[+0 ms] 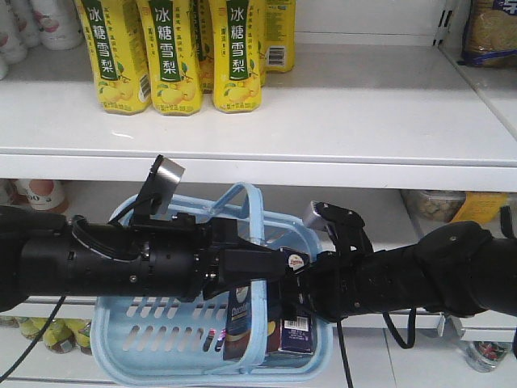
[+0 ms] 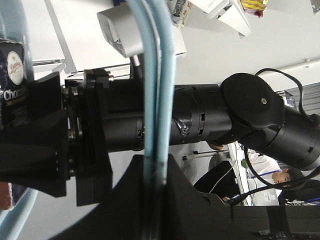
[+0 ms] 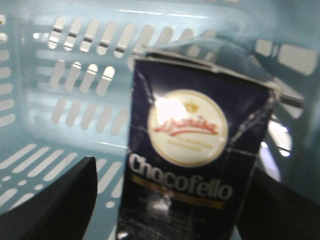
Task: Left arm holds basket, right arm returns cookies
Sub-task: 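Close the right gripper on the top of the Chocofello box, then lift the box out of the basket up to the upper shelf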
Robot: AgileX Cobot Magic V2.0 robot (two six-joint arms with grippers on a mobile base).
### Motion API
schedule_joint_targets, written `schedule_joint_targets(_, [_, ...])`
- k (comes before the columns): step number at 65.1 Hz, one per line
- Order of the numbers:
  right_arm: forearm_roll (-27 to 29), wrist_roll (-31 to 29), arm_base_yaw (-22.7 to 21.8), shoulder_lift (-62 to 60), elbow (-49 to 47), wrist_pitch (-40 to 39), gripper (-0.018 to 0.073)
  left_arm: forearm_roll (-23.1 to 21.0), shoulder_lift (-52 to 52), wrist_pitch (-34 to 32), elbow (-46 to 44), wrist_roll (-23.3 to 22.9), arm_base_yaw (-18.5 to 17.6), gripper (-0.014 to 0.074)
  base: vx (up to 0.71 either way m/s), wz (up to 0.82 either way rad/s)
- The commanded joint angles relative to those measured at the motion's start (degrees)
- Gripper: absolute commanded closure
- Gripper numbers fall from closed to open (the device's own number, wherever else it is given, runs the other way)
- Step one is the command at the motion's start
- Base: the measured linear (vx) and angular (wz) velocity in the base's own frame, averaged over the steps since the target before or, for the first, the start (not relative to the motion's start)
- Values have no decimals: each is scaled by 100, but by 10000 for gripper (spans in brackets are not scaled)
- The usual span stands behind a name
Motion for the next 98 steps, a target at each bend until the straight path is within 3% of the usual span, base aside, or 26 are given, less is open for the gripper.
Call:
schedule_joint_targets(1, [126,-77,5,-162,-215,-118,71,-649,-238,338,-188,73,-27,599,0,0])
schedule_joint_targets(30, [-275,100,5,783,-811,212,134,-649,-238,338,-188,73,-27,599,0,0])
schedule_joint_targets(59, [-510,93,-25,640,-806,293,388,-649,-238,338,-188,73,-27,599,0,0])
schedule_joint_targets(70, [-636,93,-46,337,-806,262,441,-649,-238,338,-188,73,-27,599,0,0])
schedule_joint_targets(98, [-1176,685,-1080,-623,-784,1196,451,-649,-238,338,-188,73,-27,599,0,0])
